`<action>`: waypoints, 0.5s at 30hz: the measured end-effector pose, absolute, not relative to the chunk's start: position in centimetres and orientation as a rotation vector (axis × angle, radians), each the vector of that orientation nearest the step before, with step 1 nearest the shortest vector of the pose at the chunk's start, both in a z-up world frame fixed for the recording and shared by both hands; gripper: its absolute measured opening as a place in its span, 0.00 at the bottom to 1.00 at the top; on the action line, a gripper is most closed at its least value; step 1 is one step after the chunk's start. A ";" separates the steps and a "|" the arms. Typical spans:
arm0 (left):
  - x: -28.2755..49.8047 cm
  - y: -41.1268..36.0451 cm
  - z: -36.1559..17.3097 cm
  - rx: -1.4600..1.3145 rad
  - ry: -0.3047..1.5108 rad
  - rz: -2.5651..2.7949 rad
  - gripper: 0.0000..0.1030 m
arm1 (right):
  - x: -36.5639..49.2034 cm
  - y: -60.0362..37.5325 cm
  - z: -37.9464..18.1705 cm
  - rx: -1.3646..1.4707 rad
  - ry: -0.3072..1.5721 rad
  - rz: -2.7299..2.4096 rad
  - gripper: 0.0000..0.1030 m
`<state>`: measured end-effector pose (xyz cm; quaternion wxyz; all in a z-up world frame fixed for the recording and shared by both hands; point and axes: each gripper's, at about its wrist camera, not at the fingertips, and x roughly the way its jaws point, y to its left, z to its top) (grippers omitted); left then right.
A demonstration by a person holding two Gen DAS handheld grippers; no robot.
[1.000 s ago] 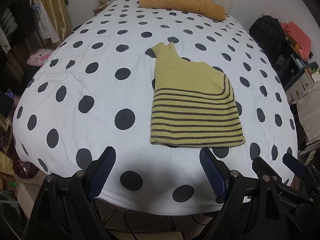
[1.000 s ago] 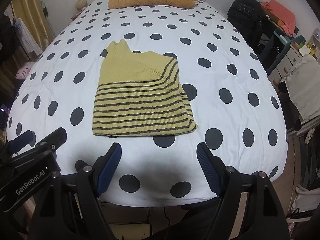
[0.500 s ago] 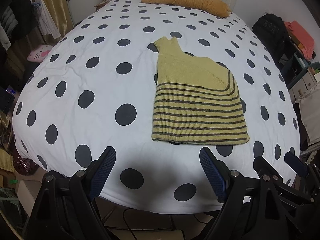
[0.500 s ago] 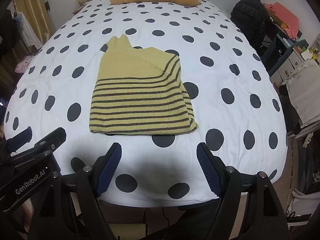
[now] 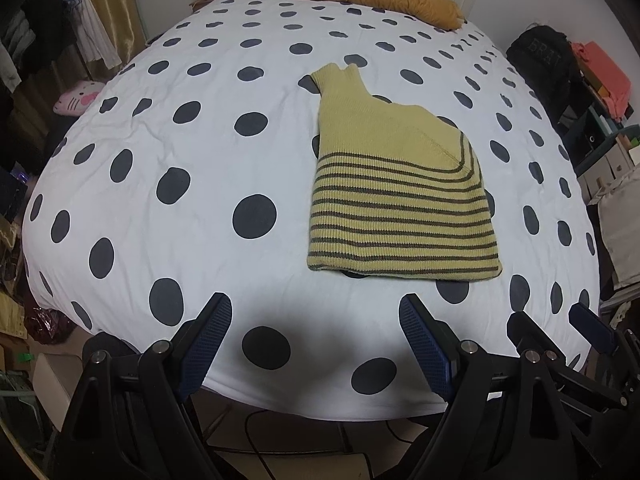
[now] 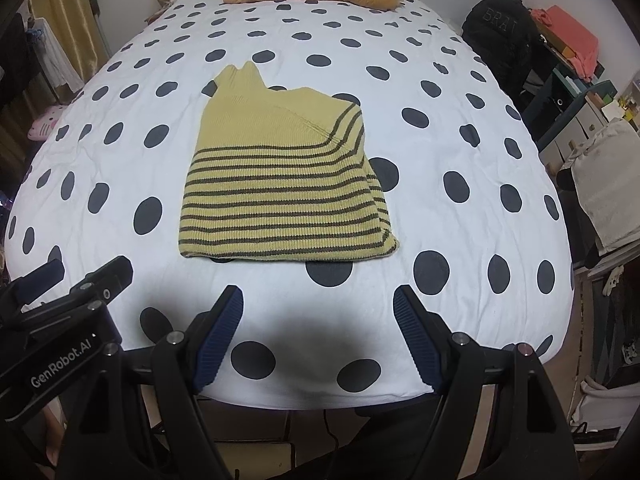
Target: Fold large clothes
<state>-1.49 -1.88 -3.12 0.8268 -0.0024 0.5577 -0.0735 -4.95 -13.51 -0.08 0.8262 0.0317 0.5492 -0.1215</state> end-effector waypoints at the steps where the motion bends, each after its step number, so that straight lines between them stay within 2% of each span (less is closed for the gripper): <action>1: -1.5 -1.8 -3.1 -0.009 1.187 -0.156 0.84 | -5.0 -13.4 -0.1 0.065 1.166 -0.258 0.76; 15: -1.7 -1.7 -3.7 -0.015 1.206 -0.168 0.84 | -5.7 -13.0 -0.6 0.070 1.175 -0.261 0.76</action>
